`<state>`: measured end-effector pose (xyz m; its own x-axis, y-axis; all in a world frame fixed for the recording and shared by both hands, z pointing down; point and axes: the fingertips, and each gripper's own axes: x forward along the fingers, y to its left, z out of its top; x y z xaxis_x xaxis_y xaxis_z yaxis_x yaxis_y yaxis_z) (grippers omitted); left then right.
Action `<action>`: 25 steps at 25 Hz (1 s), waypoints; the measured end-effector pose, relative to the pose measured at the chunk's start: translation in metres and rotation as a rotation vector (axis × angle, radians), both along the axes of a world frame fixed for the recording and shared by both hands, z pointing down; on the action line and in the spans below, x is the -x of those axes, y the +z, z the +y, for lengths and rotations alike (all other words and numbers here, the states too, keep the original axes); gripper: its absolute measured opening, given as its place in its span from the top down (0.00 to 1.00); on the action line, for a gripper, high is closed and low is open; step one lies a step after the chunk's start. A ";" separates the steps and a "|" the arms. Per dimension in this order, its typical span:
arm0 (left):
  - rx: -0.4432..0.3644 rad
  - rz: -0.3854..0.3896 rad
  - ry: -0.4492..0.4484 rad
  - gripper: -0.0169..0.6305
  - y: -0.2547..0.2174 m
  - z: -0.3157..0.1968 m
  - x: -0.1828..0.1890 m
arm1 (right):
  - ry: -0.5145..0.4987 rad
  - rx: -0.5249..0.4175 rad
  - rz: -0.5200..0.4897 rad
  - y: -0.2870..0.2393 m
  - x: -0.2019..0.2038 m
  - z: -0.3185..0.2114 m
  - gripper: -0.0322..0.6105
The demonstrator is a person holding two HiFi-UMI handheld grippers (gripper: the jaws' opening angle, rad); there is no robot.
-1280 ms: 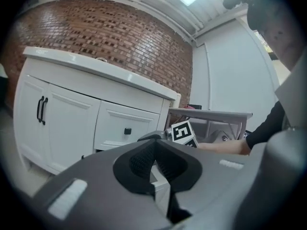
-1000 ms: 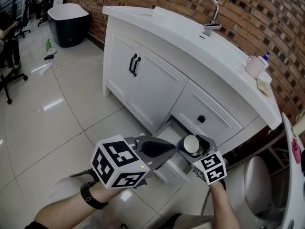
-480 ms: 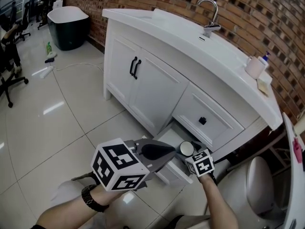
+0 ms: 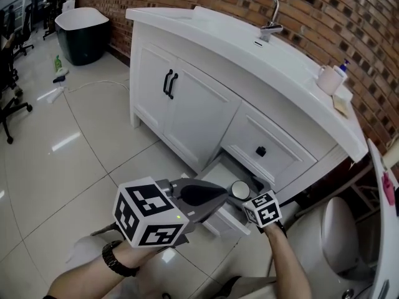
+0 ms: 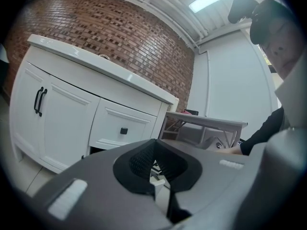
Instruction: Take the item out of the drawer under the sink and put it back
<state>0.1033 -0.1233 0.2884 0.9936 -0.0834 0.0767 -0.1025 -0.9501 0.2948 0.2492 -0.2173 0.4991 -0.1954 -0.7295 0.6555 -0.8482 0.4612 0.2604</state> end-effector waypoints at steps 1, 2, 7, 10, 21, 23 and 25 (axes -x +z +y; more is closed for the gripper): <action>0.003 0.004 0.004 0.95 0.000 0.001 -0.001 | -0.003 -0.012 -0.033 -0.010 0.002 0.003 0.25; 0.006 0.008 0.009 0.95 -0.001 0.002 -0.002 | 0.002 -0.025 -0.073 -0.022 0.003 0.007 0.25; 0.029 0.020 0.039 0.95 0.000 0.008 -0.006 | 0.154 -0.254 -0.315 -0.115 -0.020 0.028 0.48; 0.027 0.007 0.055 0.95 0.002 0.014 -0.009 | 0.169 -0.349 -0.449 -0.159 -0.021 0.049 0.59; -0.020 0.080 0.185 0.95 -0.016 0.067 -0.025 | -0.034 -0.441 -0.332 -0.205 0.049 0.144 0.69; -0.028 0.076 0.201 0.95 -0.013 0.072 -0.028 | -0.047 -0.417 -0.335 -0.199 0.054 0.158 0.72; -0.035 0.088 0.221 0.95 -0.012 0.076 -0.033 | -0.053 -0.404 -0.351 -0.196 0.055 0.169 0.74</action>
